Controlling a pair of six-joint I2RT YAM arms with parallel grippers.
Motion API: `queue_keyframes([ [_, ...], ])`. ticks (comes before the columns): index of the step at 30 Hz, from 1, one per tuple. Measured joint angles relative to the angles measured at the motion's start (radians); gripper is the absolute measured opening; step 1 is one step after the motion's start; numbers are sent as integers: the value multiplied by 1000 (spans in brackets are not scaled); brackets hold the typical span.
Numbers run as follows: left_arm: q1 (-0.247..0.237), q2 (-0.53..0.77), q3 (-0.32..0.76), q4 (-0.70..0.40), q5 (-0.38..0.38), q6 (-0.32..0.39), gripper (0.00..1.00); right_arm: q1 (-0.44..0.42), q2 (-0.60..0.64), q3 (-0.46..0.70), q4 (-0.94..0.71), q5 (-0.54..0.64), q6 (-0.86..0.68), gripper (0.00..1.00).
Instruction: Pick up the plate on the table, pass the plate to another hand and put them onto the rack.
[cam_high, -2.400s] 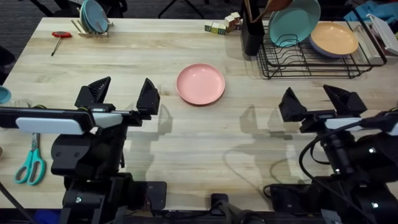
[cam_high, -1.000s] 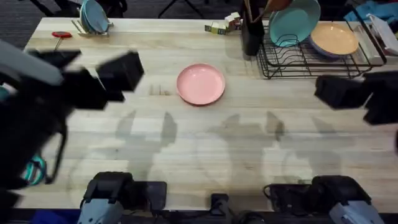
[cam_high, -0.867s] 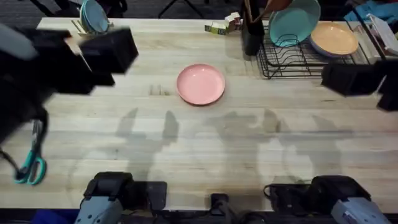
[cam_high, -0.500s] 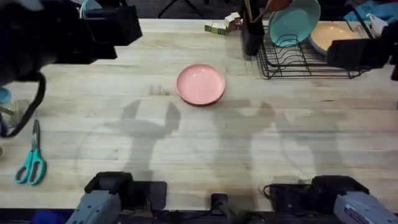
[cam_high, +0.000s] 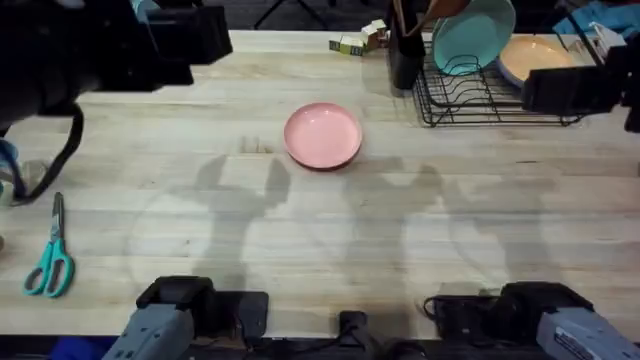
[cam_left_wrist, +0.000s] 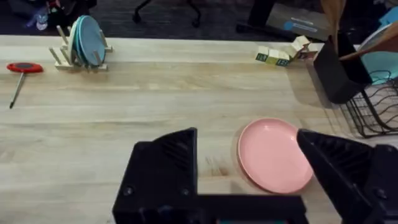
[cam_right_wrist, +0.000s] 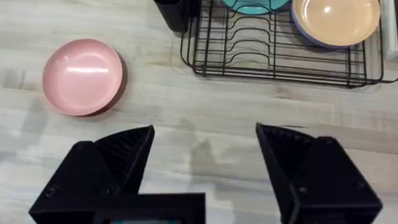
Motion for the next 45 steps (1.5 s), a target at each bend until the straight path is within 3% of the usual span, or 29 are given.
queue_keyframes([
  [7,0,175,0,83,1,-11,993,0,9,0,25,0,0,994],
  [14,0,370,0,99,11,-53,994,0,81,0,48,0,-3,996],
  [29,-8,622,0,102,131,-68,994,0,142,0,101,0,-3,996],
  [37,-114,702,0,104,131,-71,995,0,142,0,115,0,-3,996],
  [42,-182,746,0,110,70,-71,995,0,142,0,117,0,-3,996],
  [45,-192,781,0,127,42,-71,995,0,142,0,118,0,-3,996],
])
